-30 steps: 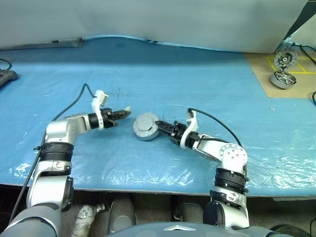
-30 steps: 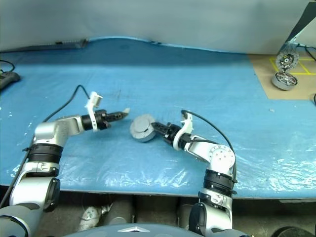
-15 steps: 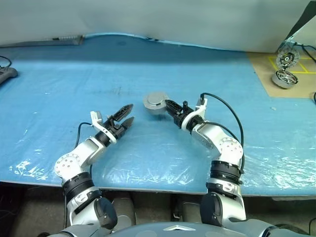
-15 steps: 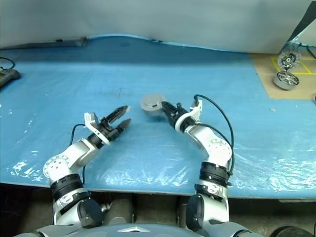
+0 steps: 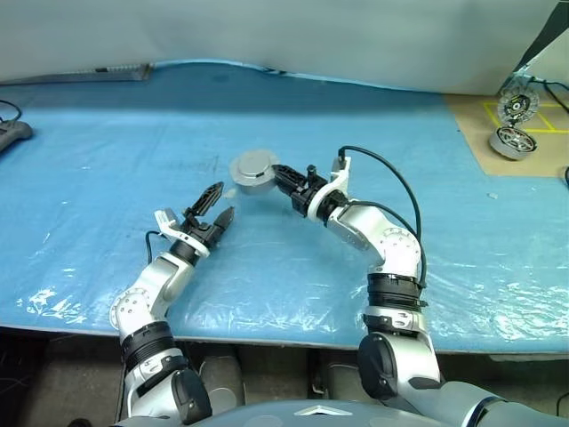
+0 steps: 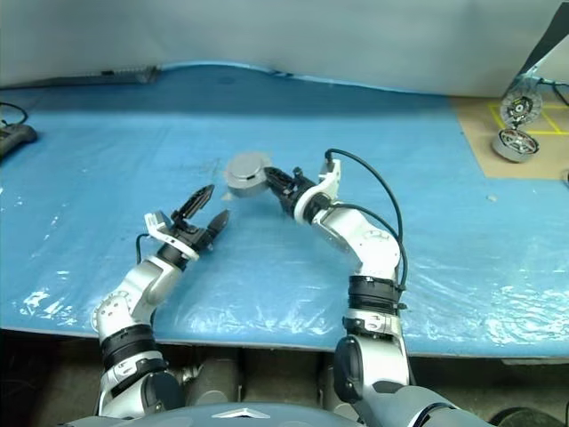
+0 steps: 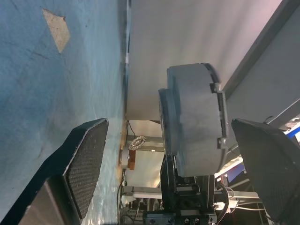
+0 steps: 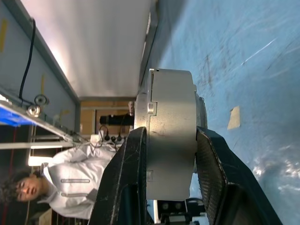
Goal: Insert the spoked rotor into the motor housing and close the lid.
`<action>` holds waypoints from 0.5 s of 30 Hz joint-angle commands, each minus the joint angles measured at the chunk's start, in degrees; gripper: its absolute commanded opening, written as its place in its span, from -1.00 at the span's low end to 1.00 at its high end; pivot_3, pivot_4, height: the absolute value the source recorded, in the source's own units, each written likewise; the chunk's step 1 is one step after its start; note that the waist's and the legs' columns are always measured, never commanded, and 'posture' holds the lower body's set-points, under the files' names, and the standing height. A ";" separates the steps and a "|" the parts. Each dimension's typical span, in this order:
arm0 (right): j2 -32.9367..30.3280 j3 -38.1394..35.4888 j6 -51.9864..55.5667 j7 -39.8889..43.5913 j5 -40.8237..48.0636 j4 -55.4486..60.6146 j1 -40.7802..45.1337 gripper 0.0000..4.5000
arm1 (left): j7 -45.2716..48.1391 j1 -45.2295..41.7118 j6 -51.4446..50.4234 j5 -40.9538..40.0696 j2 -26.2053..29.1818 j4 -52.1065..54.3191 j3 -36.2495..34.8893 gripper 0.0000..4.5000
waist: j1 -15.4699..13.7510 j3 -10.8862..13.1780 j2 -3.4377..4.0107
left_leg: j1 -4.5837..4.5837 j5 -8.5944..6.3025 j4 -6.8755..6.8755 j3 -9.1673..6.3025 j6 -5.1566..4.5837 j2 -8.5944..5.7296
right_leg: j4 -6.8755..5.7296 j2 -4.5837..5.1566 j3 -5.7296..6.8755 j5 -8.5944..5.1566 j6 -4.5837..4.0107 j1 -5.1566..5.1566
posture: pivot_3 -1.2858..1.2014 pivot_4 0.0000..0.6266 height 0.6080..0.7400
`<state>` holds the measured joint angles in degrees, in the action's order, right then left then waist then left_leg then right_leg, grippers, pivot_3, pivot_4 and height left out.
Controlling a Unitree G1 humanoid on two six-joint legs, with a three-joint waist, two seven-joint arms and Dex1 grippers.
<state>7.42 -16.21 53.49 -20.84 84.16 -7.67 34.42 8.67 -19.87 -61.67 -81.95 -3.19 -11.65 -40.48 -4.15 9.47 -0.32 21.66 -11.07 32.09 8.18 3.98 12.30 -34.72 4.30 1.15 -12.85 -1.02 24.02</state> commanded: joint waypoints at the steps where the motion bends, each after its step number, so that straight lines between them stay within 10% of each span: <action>1: 4.46 2.35 0.36 -0.11 5.37 5.39 0.23 -0.51 | 3.46 0.73 0.81 -0.85 0.99 -2.47 2.23 1.00 | -0.07 0.00 0.00 | 0.00 0.00 0.04 0.00 0.00 -0.01 | 0.00 0.01 -0.02 0.01 0.02 -0.01 | 0.03 -0.52 1.00; 15: 3.01 4.68 -2.76 0.04 6.39 5.61 -2.82 -0.51 | 2.79 1.27 -0.63 -8.29 3.06 1.86 5.30 1.00 | -0.17 0.00 0.00 | 0.02 0.00 0.17 -0.01 0.00 -0.04 | -0.06 0.03 -0.09 0.06 0.10 -0.04 | 0.03 -0.52 1.00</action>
<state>7.94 -12.58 51.11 -22.37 89.09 -3.66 30.41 12.03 -18.75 -60.79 -86.39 -0.18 -13.48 -36.61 -4.32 9.47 -0.32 21.70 -11.07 32.27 8.17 3.98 12.26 -34.77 4.33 1.06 -12.78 -0.91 23.98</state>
